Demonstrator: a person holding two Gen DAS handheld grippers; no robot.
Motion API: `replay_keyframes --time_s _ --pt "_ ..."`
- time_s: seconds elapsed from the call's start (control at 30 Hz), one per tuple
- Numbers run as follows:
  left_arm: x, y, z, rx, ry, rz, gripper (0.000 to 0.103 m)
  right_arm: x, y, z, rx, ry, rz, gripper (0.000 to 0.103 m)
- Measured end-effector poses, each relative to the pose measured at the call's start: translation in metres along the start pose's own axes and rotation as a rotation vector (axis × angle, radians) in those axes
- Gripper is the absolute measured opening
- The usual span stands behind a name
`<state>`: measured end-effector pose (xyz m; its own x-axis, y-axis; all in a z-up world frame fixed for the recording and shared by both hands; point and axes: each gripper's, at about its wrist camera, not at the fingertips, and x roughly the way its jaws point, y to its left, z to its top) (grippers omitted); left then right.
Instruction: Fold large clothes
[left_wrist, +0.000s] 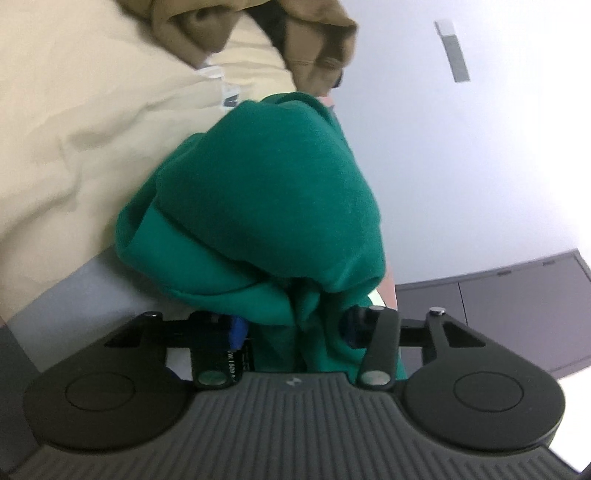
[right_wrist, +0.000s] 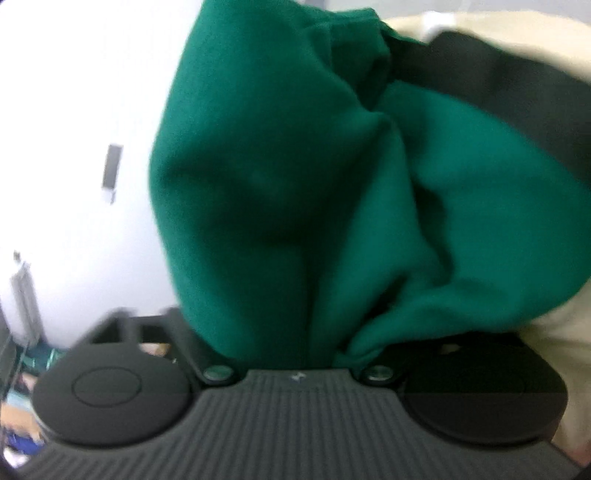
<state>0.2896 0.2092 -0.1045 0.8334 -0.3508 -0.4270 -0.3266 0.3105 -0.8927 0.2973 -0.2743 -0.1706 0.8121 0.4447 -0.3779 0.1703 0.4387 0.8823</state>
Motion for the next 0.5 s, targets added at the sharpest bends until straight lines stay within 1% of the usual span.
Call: replay_keyframes --time_s 0.03,0.13,0.2,0.27,0.33,0.43,0.5 --pt "-0.002 -0.002 0.0 0.014 -0.001 -0.007 0.049 -0.002 0.002 0.001 -0.025 0.008 0.007 0.06" --pt "-0.014 -0.01 -0.002 0.07 -0.006 -0.03 0.042 -0.009 0.013 0.006 -0.101 0.031 0.02 0.052" --pt "-0.021 -0.017 -0.001 0.104 -0.005 -0.051 0.035 -0.015 0.022 0.009 -0.155 0.042 0.043 0.051" --pt "-0.023 -0.025 0.001 0.137 -0.007 -0.061 0.03 -0.023 0.029 0.013 -0.193 0.05 0.067 0.05" --pt "-0.031 -0.027 -0.003 0.151 0.001 -0.067 0.028 -0.032 0.038 0.014 -0.237 0.053 0.084 0.048" --pt "-0.036 -0.027 -0.011 0.142 0.017 -0.077 0.025 -0.046 0.048 0.018 -0.295 0.052 0.098 0.046" --pt "-0.045 -0.033 -0.023 0.153 0.03 -0.088 0.024 -0.057 0.053 0.023 -0.327 0.047 0.105 0.046"
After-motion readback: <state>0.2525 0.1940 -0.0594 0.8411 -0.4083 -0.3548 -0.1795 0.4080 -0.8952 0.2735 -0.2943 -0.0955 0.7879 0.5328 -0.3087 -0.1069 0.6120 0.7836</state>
